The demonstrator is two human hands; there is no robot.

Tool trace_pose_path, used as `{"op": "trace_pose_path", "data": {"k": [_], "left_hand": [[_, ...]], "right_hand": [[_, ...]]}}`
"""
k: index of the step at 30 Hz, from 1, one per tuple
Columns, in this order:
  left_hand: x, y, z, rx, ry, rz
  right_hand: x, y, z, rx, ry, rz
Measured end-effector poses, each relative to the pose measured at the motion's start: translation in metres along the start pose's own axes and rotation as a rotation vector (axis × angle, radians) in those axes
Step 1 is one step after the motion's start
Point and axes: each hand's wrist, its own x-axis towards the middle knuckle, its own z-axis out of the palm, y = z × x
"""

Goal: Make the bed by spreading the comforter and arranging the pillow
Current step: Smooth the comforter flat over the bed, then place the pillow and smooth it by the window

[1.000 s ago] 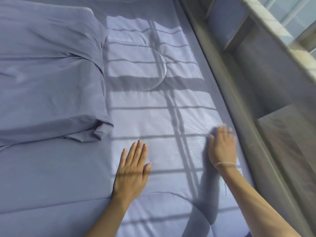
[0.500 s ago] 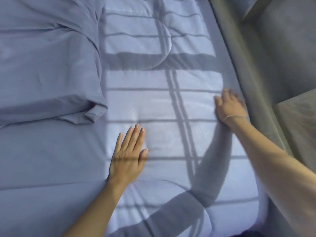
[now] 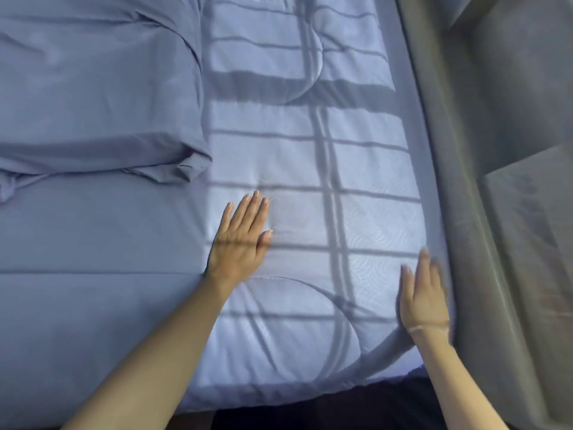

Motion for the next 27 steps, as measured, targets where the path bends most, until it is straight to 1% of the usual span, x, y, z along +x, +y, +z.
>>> {"op": "trace_pose_path", "data": {"k": [1, 3, 5, 7, 9, 11, 14, 16, 18, 22, 27], "left_hand": [[0.000, 0.002, -0.002, 0.003, -0.039, -0.022], [-0.008, 0.009, -0.014, -0.002, -0.135, -0.088], [-0.028, 0.018, -0.024, -0.028, -0.234, -0.140], [-0.059, 0.027, -0.035, -0.068, -0.329, -0.132], [-0.089, 0.030, -0.049, -0.126, -0.365, -0.070], [-0.104, 0.023, -0.061, -0.120, -0.401, -0.083], [-0.105, -0.006, -0.100, -0.126, -0.379, -0.242], [-0.101, -0.032, -0.127, -0.110, -0.315, -0.314], [-0.102, -0.062, -0.151, -0.100, -0.293, -0.350], [-0.096, -0.128, -0.189, -0.115, -0.200, -0.391], [-0.082, -0.219, -0.216, -0.169, -0.040, -0.426]], "right_hand": [[-0.010, 0.013, 0.000, 0.018, -0.045, 0.065], [-0.029, 0.026, -0.005, -0.025, -0.089, 0.100], [-0.044, 0.025, -0.014, -0.122, -0.100, 0.069], [-0.055, 0.015, -0.020, -0.179, -0.129, 0.029], [-0.070, -0.007, -0.028, -0.230, -0.130, -0.052], [-0.078, -0.032, -0.030, -0.236, -0.114, -0.100], [-0.088, -0.081, -0.033, -0.165, -0.141, -0.146], [-0.092, -0.112, -0.037, -0.160, -0.172, -0.201], [-0.095, -0.145, -0.042, -0.160, -0.182, -0.250], [-0.098, -0.211, -0.045, -0.150, -0.151, -0.332], [-0.101, -0.312, -0.037, 0.022, -0.180, -0.328]]}}
